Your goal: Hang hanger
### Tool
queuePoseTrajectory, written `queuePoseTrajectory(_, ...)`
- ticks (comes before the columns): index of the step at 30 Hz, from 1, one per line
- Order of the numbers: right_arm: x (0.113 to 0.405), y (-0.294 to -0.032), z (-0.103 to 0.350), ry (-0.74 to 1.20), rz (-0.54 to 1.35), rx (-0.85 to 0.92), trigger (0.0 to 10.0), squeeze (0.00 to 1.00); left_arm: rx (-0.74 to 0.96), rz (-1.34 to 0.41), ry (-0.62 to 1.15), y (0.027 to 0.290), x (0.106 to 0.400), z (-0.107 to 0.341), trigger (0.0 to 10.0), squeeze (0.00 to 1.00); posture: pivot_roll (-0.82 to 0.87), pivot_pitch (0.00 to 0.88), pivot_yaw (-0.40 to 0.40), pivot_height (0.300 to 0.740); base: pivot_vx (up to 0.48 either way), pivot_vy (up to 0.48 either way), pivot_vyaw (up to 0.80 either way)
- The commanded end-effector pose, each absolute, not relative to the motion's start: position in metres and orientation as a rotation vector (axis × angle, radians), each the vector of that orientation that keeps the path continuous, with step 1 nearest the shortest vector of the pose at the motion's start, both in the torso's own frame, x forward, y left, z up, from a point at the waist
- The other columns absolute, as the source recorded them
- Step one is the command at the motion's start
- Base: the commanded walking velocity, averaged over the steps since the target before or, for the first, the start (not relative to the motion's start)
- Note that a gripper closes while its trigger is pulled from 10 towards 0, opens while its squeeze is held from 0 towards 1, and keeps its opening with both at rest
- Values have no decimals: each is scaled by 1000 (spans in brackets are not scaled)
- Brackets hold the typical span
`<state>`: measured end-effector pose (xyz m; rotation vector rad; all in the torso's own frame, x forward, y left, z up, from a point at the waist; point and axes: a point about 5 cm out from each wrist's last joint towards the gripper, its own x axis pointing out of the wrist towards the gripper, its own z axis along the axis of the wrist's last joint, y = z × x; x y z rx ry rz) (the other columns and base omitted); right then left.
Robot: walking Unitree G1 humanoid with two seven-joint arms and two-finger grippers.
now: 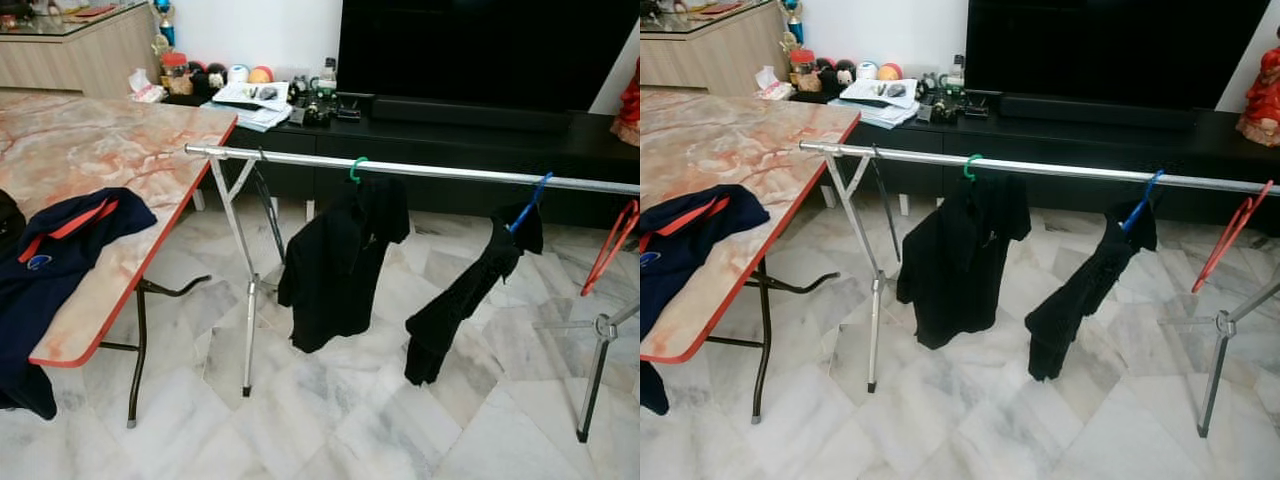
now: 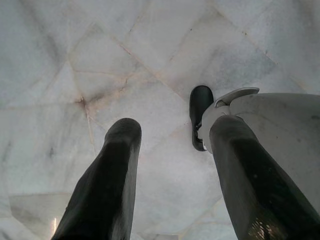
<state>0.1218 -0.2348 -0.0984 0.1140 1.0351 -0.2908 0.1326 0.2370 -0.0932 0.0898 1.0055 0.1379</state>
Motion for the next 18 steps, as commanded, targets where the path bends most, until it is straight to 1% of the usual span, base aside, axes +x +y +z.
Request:
queuePoseTrajectory(1,151,-200,-96,998,-181,118,10000,0,36,144,1071,226,140,-96,10000,0,175,0,-50,740,296,0,0)
queuePoseTrajectory(18,152,-199,-96,994,-170,114,10000,0,63,119,1081,227,139,-96,10000,0,167,0,-40,740,324,0,0)
